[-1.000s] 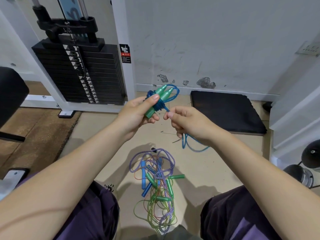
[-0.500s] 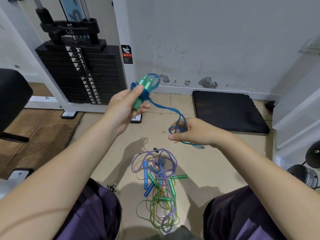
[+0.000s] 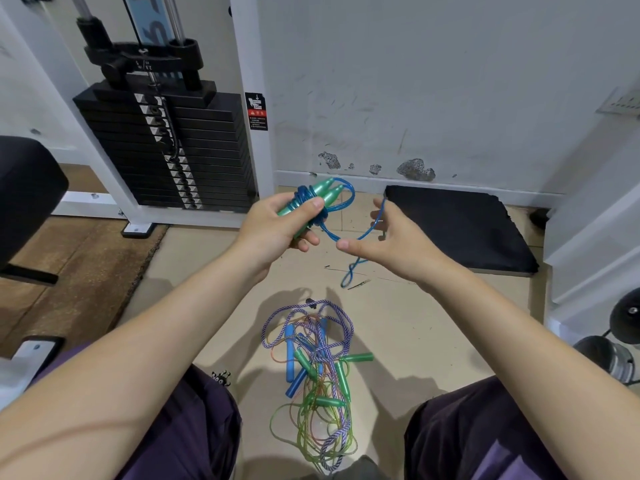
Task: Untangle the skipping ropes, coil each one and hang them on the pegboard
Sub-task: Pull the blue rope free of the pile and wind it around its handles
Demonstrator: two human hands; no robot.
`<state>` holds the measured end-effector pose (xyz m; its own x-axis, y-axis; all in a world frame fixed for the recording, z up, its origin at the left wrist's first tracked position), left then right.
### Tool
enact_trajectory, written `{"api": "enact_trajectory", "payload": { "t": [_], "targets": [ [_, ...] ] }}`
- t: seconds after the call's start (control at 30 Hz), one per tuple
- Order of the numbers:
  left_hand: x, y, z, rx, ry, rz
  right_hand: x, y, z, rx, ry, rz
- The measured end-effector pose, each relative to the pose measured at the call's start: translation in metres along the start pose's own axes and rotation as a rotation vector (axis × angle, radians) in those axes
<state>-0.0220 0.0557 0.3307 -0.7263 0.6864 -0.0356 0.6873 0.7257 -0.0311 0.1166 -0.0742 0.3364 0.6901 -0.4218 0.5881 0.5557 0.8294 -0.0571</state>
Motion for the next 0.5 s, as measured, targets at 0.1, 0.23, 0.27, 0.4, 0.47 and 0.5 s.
{"api": "enact_trajectory", "payload": {
  "t": [0.1, 0.23, 0.27, 0.4, 0.47, 0.5],
  "targets": [
    [0.006, 0.002, 0.001, -0.003, 0.002, -0.075, 0.001, 0.002, -0.005, -0.067, -0.020, -0.016],
    [0.022, 0.005, 0.003, 0.003, 0.009, -0.244, -0.003, -0.001, -0.009, -0.101, -0.008, 0.025],
    [0.024, 0.005, 0.004, 0.006, 0.013, -0.263, -0.003, -0.001, -0.010, -0.108, -0.018, 0.017],
    [0.012, 0.003, 0.005, 0.042, -0.003, -0.134, -0.003, -0.003, -0.006, -0.080, -0.015, 0.016],
    [-0.006, -0.001, 0.005, 0.060, -0.053, 0.039, -0.009, -0.005, 0.002, -0.035, 0.057, 0.049],
    [-0.015, -0.003, 0.004, 0.066, -0.082, 0.125, -0.012, -0.006, 0.006, -0.009, 0.094, 0.077]
  ]
}}
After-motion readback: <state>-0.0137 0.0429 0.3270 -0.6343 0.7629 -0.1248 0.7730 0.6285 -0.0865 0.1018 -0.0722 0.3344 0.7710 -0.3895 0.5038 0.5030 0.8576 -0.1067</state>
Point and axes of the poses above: each hand's wrist, its own y-axis towards the middle knuckle, its own x-axis out of the back of the hand, z = x × y, the point moved 8 cm from there along y, towards the middle knuckle
